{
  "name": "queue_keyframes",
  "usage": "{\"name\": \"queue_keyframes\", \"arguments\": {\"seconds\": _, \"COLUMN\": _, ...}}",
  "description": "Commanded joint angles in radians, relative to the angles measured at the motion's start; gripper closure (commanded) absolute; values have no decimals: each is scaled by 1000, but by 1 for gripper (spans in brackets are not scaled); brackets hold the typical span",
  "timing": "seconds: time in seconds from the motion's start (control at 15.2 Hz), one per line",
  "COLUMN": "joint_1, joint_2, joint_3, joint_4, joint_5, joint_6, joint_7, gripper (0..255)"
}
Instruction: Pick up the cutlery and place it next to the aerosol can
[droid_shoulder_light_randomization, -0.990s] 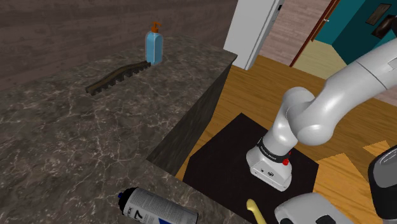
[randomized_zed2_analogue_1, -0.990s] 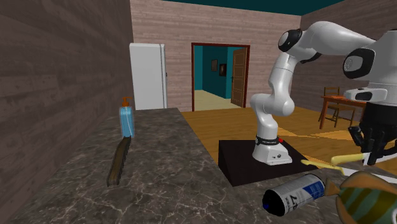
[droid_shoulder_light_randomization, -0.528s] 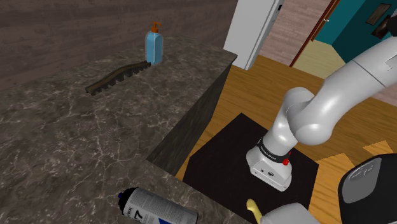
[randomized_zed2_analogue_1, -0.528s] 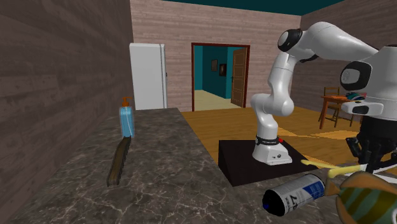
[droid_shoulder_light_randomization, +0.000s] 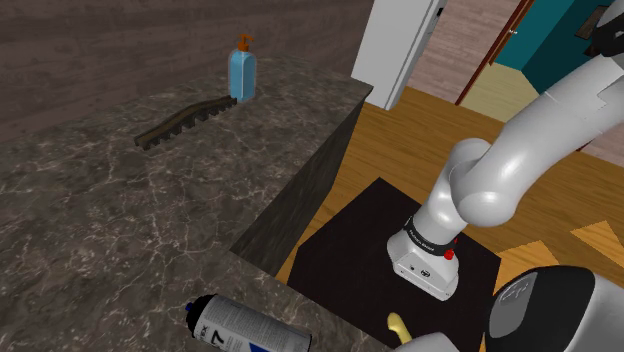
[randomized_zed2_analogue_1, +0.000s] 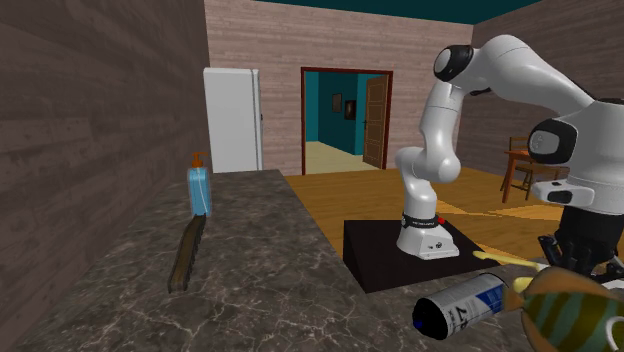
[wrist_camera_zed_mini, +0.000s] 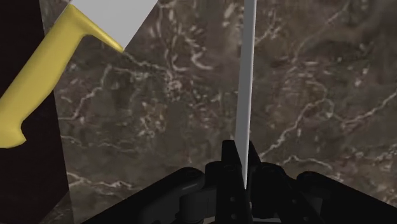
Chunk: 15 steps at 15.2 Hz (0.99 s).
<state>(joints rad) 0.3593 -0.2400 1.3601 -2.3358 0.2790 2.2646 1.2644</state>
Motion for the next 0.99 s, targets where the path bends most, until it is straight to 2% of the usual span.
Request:
{"name": "queue_keyframes", "arguments": {"seconds": 0.0, "joint_1": -46, "joint_2": 28, "joint_3": 54, "joint_4": -12, "joint_5": -26, "joint_6": 33, "joint_7": 20, "gripper": 255}}
{"name": "queue_keyframes", "arguments": {"seconds": 0.07, "joint_1": -65, "joint_2": 37, "joint_3": 74, "joint_4": -15, "joint_5": -35, "joint_6": 44, "joint_7": 27, "gripper": 255}}
{"name": "queue_keyframes", "arguments": {"seconds": 0.59, "joint_1": -66, "joint_2": 36, "joint_3": 75, "joint_4": -15, "joint_5": -33, "joint_6": 43, "joint_7": 26, "gripper": 255}}
{"name": "queue_keyframes", "arguments": {"seconds": 0.66, "joint_1": -66, "joint_2": 36, "joint_3": 75, "joint_4": -15, "joint_5": -33, "joint_6": 43, "joint_7": 26, "gripper": 0}}
{"name": "queue_keyframes", "arguments": {"seconds": 0.92, "joint_1": -66, "joint_2": 36, "joint_3": 75, "joint_4": -15, "joint_5": -33, "joint_6": 43, "joint_7": 26, "gripper": 0}}
